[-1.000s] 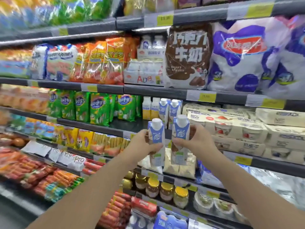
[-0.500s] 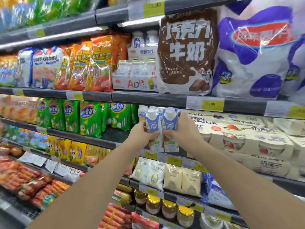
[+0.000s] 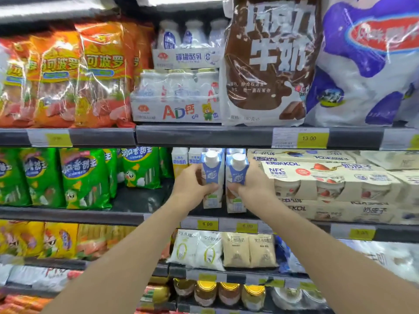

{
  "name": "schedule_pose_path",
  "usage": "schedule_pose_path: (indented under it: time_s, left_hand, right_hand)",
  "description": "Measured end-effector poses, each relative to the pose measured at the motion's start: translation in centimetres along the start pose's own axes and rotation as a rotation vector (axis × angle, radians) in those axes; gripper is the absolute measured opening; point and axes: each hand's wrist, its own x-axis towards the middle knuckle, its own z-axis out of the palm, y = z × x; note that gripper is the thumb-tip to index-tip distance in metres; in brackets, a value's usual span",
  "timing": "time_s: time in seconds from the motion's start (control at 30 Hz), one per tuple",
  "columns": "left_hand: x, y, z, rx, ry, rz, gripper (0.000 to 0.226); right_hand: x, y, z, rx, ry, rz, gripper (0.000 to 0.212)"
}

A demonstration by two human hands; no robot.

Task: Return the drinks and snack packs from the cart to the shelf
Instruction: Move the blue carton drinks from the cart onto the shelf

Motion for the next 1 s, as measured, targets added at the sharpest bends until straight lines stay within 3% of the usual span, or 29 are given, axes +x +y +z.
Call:
schedule_pose_path:
  time_s: [0.17,0.33,0.47,0.63,1.0]
  left_hand:
    - [0.4,-2.3,0.2,0.124,-0.064,0.037,0.039]
    - [1.0,-3.0,0.2,0.107,-0.097,0.097,0.034]
    - [1.1,-3.4,0.4,0.075,-0.105,0.116,0.035]
    - [1.1,-3.5,0.2,0.058,-0.107,0.146,0.037]
    - [0.8,-3.2,0.1,0.046,-0.128,0.143,0.037]
  right_hand:
    - [-1.2,-0.1,2.2,0.084,0.094,0.081,0.057]
    - [-2.4,-0.3,3.3,0.068,0.180,0.050,0.057]
    - [-2.5,-0.6,3.5,0.066,0.192,0.090,0.064]
    - [-1.7,-0.4,3.8,0.081,0.213,0.137,0.052]
    - [-1.7,-0.2,3.4,0.053,0.191,0.156,0.055]
